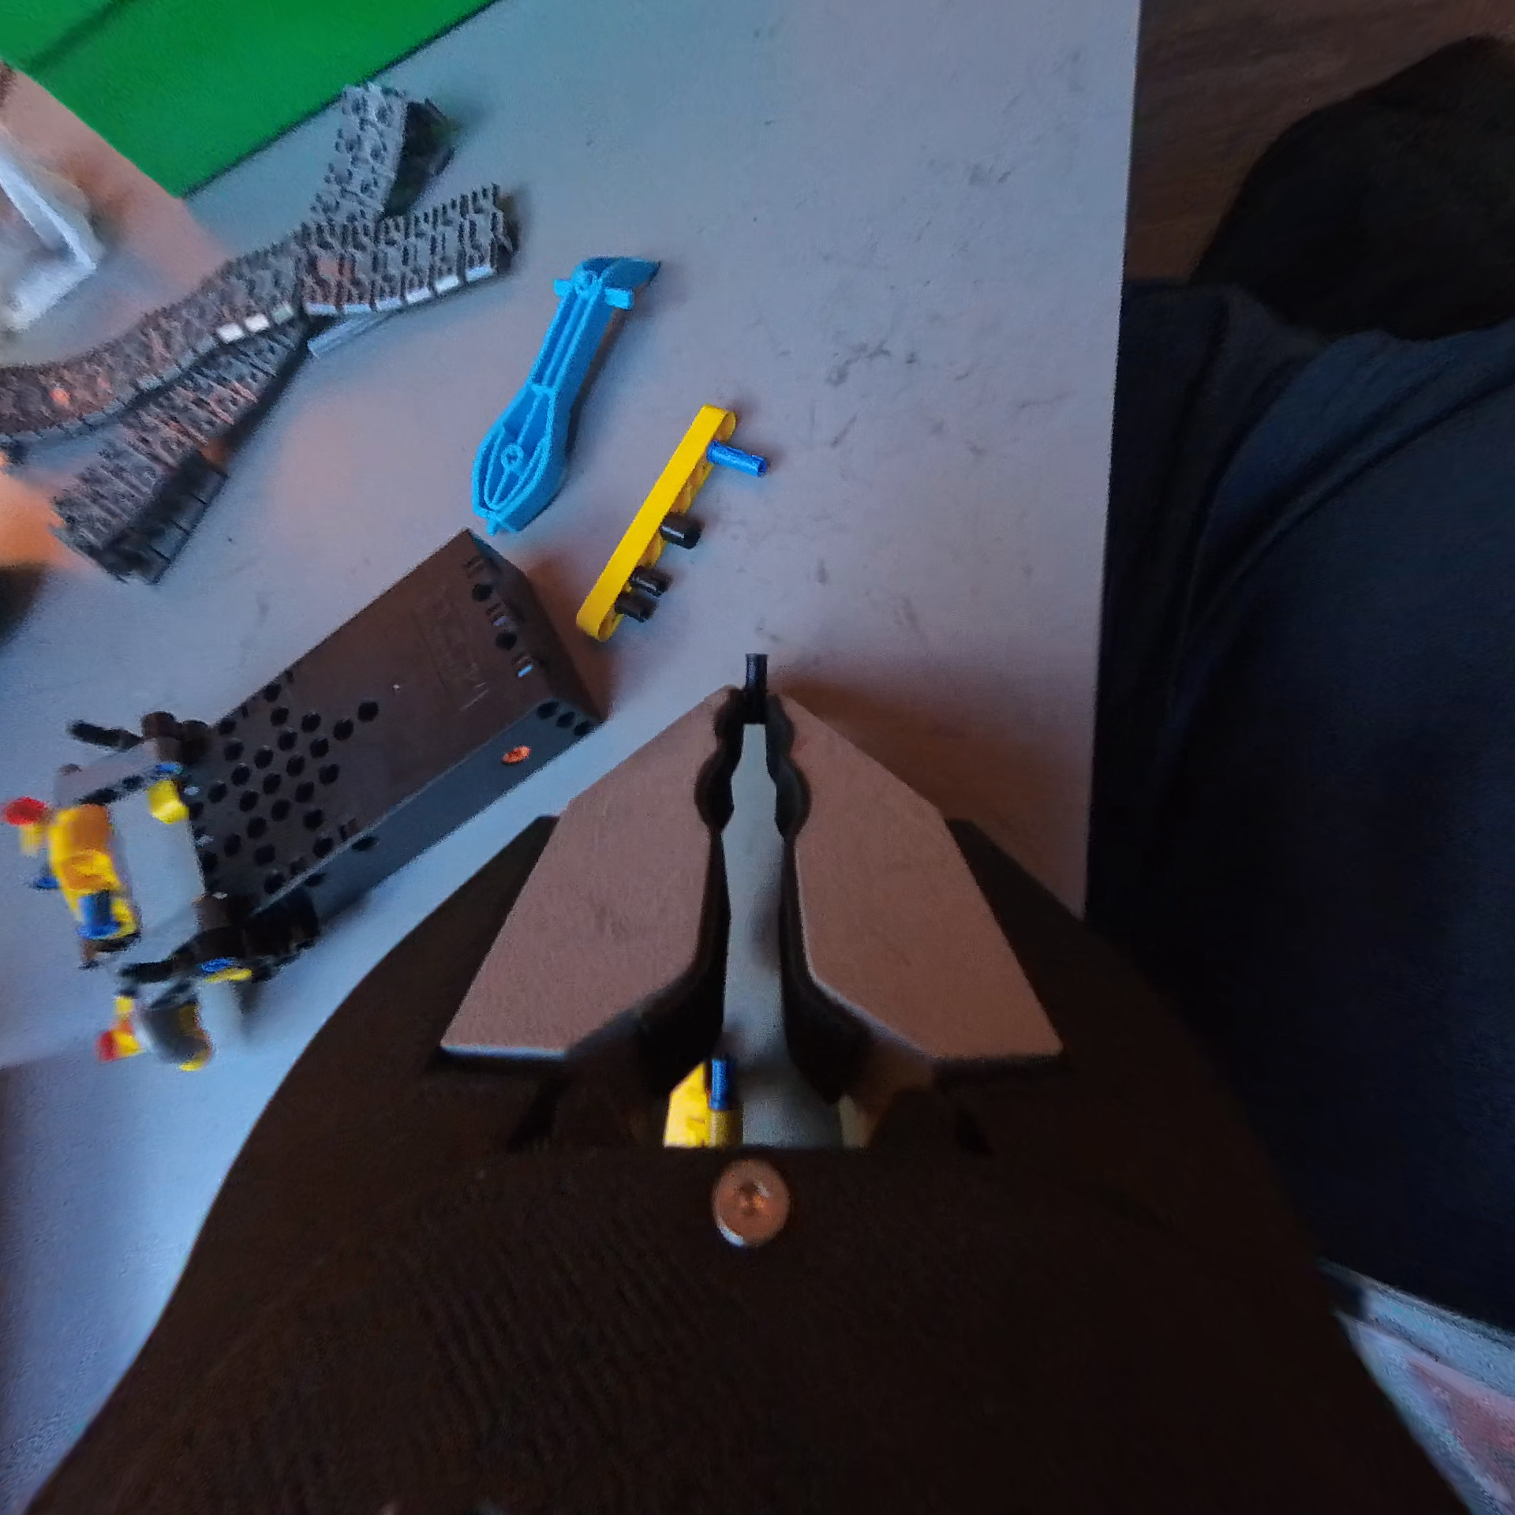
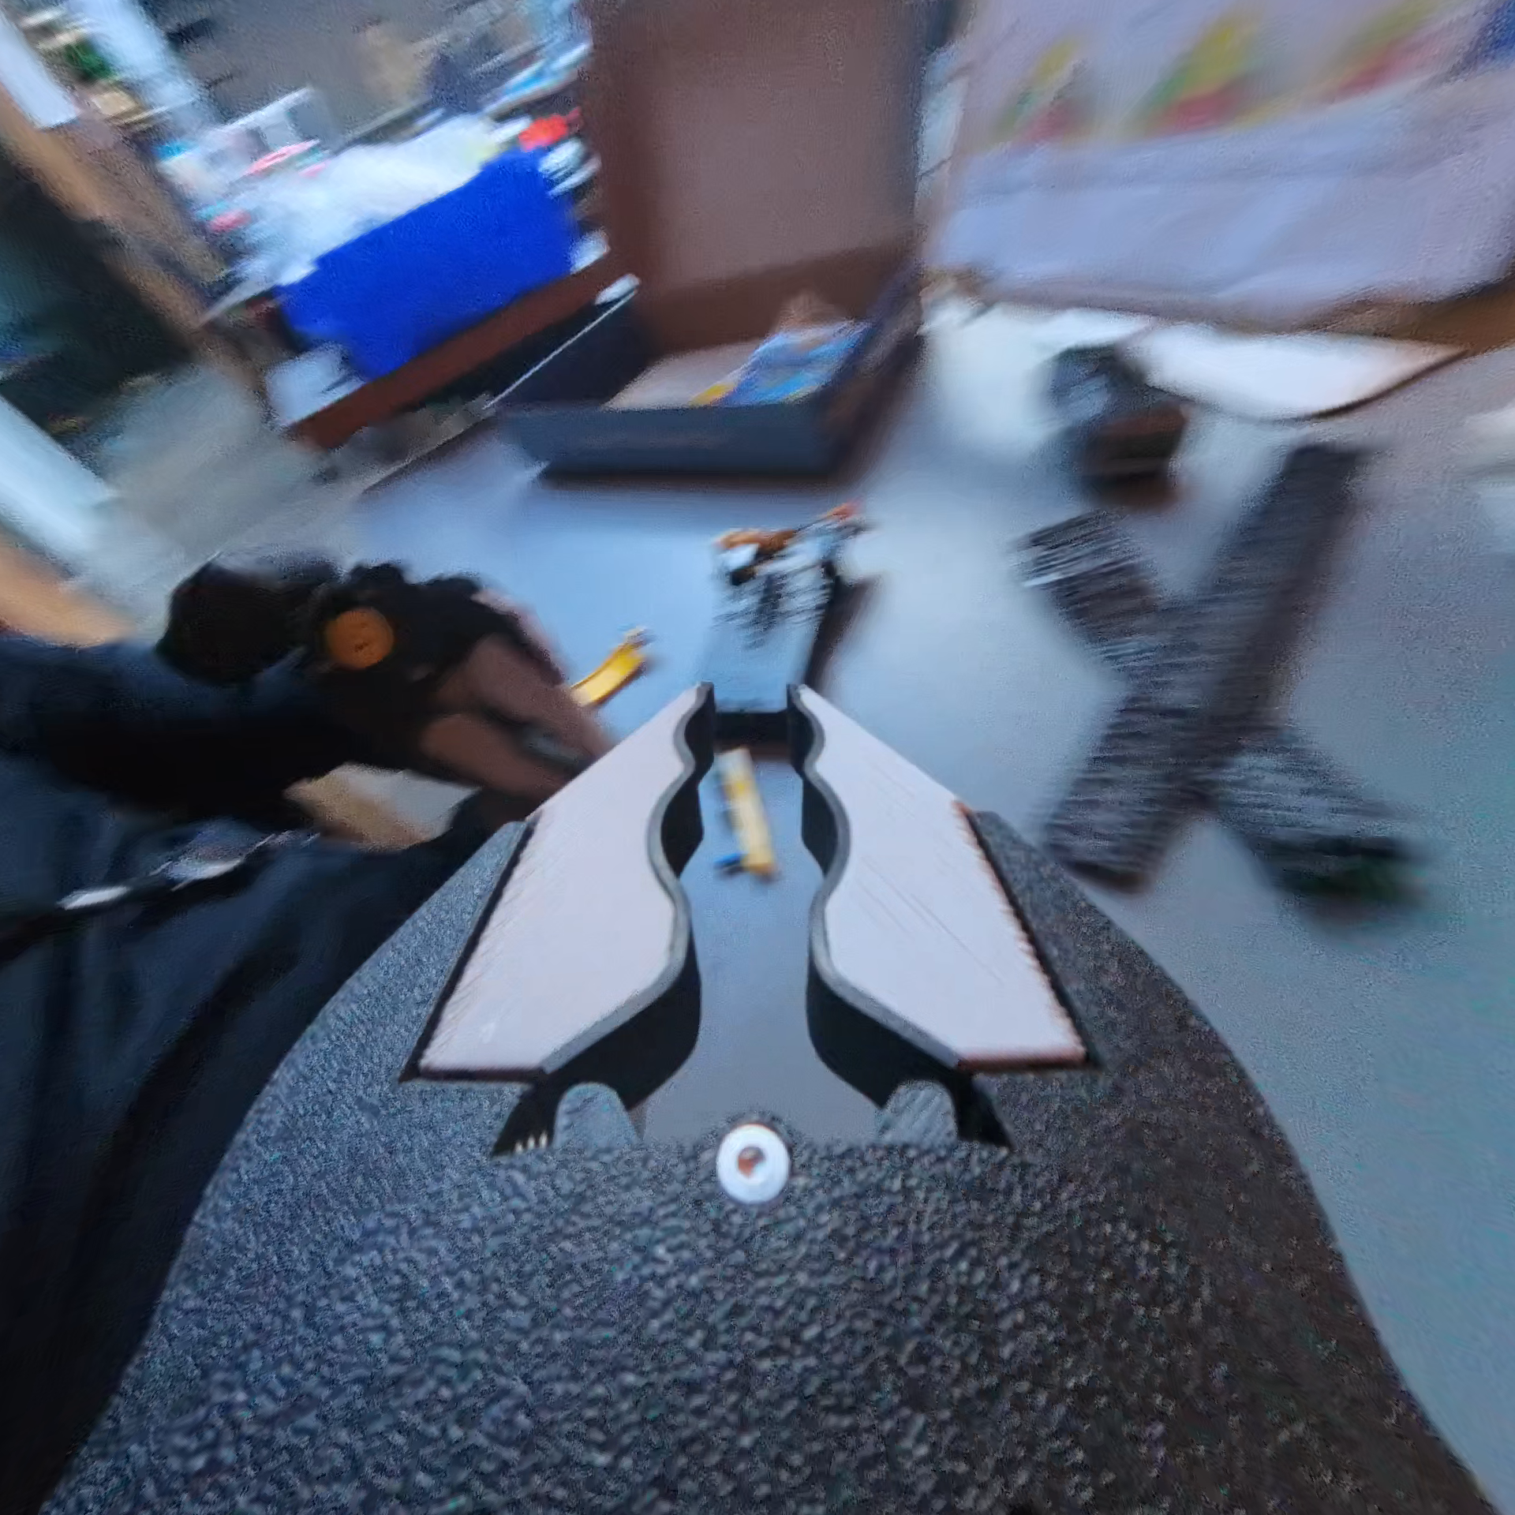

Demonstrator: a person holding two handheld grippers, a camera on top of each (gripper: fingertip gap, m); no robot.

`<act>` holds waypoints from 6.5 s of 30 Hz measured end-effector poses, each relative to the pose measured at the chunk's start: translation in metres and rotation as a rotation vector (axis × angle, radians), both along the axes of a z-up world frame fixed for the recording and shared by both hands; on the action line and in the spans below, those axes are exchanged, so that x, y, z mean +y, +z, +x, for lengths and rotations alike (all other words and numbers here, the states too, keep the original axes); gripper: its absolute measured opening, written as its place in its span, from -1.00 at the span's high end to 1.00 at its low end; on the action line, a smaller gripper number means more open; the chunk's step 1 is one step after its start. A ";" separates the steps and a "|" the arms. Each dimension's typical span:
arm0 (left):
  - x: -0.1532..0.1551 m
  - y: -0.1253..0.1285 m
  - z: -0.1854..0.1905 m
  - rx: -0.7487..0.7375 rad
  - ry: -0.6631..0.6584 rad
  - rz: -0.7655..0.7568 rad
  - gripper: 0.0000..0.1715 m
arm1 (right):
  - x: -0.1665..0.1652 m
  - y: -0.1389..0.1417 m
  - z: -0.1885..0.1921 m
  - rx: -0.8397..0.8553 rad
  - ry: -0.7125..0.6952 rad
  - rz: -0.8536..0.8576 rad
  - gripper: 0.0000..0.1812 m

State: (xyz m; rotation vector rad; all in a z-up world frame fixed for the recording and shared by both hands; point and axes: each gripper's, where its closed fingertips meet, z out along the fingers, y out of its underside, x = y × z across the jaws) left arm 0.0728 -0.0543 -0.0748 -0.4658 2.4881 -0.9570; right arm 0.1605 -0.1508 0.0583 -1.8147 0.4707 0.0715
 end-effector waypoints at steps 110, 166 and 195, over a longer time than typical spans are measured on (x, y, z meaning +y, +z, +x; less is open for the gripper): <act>0.001 0.023 0.027 -0.172 0.109 -0.070 0.23 | 0.060 -0.137 -0.042 -0.064 0.343 -0.675 0.93; -0.003 0.079 -0.008 0.335 -0.056 -0.766 0.89 | 0.097 -0.045 -0.087 -0.051 0.555 -0.111 0.93; -0.001 0.080 -0.009 0.258 -0.057 -0.723 0.94 | 0.105 -0.049 -0.094 -0.123 0.580 -0.090 0.92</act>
